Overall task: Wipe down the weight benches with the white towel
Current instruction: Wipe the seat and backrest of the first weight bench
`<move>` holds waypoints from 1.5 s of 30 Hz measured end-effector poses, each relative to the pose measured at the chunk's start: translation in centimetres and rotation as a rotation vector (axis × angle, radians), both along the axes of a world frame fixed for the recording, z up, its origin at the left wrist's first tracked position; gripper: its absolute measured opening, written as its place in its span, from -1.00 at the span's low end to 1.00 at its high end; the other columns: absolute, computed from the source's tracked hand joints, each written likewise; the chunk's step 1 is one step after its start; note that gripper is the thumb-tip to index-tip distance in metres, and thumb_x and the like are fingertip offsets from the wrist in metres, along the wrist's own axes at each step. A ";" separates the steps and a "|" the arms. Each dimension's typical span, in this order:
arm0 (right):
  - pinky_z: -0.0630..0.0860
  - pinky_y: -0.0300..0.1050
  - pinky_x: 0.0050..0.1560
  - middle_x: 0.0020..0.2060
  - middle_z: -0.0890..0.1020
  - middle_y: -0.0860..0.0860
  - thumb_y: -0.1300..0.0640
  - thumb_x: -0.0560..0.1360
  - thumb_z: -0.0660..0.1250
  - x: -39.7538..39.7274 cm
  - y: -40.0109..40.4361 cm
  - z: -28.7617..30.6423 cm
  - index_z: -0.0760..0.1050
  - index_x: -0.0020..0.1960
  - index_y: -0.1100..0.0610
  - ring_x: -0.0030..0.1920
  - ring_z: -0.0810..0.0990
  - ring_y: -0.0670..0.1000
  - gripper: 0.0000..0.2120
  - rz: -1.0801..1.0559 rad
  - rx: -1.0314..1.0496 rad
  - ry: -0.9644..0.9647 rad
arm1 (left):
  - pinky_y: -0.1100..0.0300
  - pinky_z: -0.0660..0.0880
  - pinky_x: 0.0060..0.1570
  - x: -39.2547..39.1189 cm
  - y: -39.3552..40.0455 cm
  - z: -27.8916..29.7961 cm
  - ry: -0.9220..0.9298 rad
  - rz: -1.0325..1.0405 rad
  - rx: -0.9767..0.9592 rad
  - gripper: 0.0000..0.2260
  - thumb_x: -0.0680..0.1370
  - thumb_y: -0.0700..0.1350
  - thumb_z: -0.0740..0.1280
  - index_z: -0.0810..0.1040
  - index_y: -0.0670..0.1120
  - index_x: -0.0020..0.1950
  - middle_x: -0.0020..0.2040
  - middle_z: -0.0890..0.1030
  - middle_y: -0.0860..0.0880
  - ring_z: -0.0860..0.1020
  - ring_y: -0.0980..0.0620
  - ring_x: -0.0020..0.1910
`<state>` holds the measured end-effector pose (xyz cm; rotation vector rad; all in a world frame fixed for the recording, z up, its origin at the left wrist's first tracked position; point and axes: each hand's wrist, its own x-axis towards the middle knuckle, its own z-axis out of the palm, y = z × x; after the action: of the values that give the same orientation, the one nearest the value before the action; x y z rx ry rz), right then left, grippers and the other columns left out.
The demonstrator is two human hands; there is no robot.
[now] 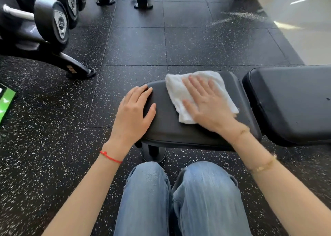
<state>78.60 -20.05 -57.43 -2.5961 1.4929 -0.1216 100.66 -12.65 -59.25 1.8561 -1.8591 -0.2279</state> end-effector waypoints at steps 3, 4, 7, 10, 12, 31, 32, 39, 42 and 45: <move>-0.36 -0.13 0.52 0.59 -0.12 -0.13 -0.23 0.62 -0.16 -1.6 2.9 -0.5 -0.13 0.61 -0.10 0.58 -0.24 -0.08 -0.41 0.083 -0.006 -0.027 | -0.02 0.20 0.53 0.1 0.0 -0.2 0.023 0.003 -0.003 -0.57 0.64 -0.05 0.25 0.38 -0.14 0.49 0.49 0.38 -0.06 0.28 -0.09 0.51; -0.38 -0.17 0.51 0.59 -0.12 -0.14 -0.25 0.61 -0.16 -2.1 2.7 -0.6 -0.13 0.61 -0.12 0.57 -0.24 -0.09 -0.40 0.085 0.004 -0.028 | -0.02 0.20 0.53 0.0 0.0 -0.2 0.029 0.004 -0.004 -0.57 0.64 -0.05 0.25 0.38 -0.14 0.49 0.50 0.38 -0.07 0.27 -0.08 0.52; -0.38 -0.17 0.50 0.60 -0.10 -0.07 -0.21 0.65 -0.10 -2.1 -1.0 -0.2 -0.11 0.61 -0.09 0.58 -0.21 -0.05 -0.42 -0.018 0.035 0.006 | -0.03 0.19 0.53 -0.1 0.1 -0.3 0.040 0.004 -0.005 -0.57 0.64 -0.06 0.25 0.38 -0.15 0.49 0.50 0.38 -0.08 0.27 -0.09 0.52; -0.31 -0.04 0.54 0.61 -0.10 -0.01 -0.15 0.67 -0.06 0.6 -3.4 0.5 -0.10 0.62 -0.03 0.59 -0.21 0.02 -0.42 -0.104 0.076 0.042 | -0.03 0.18 0.54 -0.2 0.1 -0.3 0.059 0.008 -0.004 -0.57 0.64 -0.06 0.24 0.38 -0.15 0.49 0.50 0.37 -0.07 0.25 -0.09 0.53; -0.29 0.01 0.55 0.61 -0.07 -0.02 -0.16 0.66 -0.07 1.9 -1.7 0.1 -0.08 0.62 -0.03 0.59 -0.19 0.05 -0.42 -0.030 0.029 0.040 | -0.02 0.16 0.54 -0.3 0.1 -0.3 0.071 0.011 -0.004 -0.58 0.64 -0.07 0.25 0.38 -0.15 0.49 0.50 0.37 -0.07 0.25 -0.09 0.53; -0.21 0.06 0.57 0.60 -0.01 -0.10 -0.29 0.59 -0.18 -1.2 3.4 -0.7 -0.07 0.60 -0.17 0.60 -0.13 0.05 -0.40 0.114 -0.008 -0.005 | -0.07 0.20 0.50 -1.6 0.2 -0.4 0.165 0.142 -0.023 -0.63 0.63 -0.15 0.23 0.44 -0.13 0.44 0.47 0.41 -0.07 0.28 -0.12 0.49; -0.23 0.02 0.56 0.60 -0.03 -0.10 -0.29 0.58 -0.18 -2.5 3.2 -0.7 -0.08 0.60 -0.18 0.59 -0.15 0.03 -0.40 0.085 0.003 -0.007 | -0.07 0.20 0.50 -1.6 0.2 -0.5 0.167 0.144 -0.033 -0.63 0.63 -0.15 0.24 0.44 -0.13 0.44 0.46 0.41 -0.06 0.28 -0.12 0.49; -0.23 0.06 0.55 0.61 -0.04 0.01 -0.16 0.66 -0.04 -4.7 -5.6 -0.1 -0.04 0.61 -0.05 0.59 -0.15 0.10 -0.44 -0.257 0.058 0.041 | -0.08 0.22 0.49 -1.8 0.3 -0.5 0.168 0.159 -0.062 -0.63 0.62 -0.12 0.25 0.46 -0.12 0.43 0.45 0.43 -0.06 0.31 -0.12 0.47; -0.25 0.08 0.55 0.61 -0.05 0.01 -0.20 0.64 -0.13 -4.6 -2.0 -0.5 -0.08 0.61 -0.09 0.59 -0.16 0.11 -0.43 -0.227 0.014 0.031 | -0.08 0.22 0.49 -1.9 0.3 -0.5 0.165 0.161 -0.056 -0.63 0.63 -0.12 0.25 0.45 -0.12 0.44 0.46 0.43 -0.06 0.30 -0.12 0.48; -0.31 -0.05 0.54 0.60 -0.01 -0.04 -0.25 0.59 -0.15 -5.4 4.6 -0.4 -0.06 0.61 -0.12 0.59 -0.14 0.07 -0.39 -0.141 -0.038 -0.008 | -0.08 0.21 0.50 -1.8 0.3 -0.6 0.158 0.161 -0.055 -0.63 0.63 -0.11 0.25 0.45 -0.11 0.44 0.46 0.42 -0.05 0.29 -0.11 0.49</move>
<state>73.16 -15.46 -57.88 -2.5142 1.6860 -0.1776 98.86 -12.35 -59.81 1.8812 -1.5877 -0.2567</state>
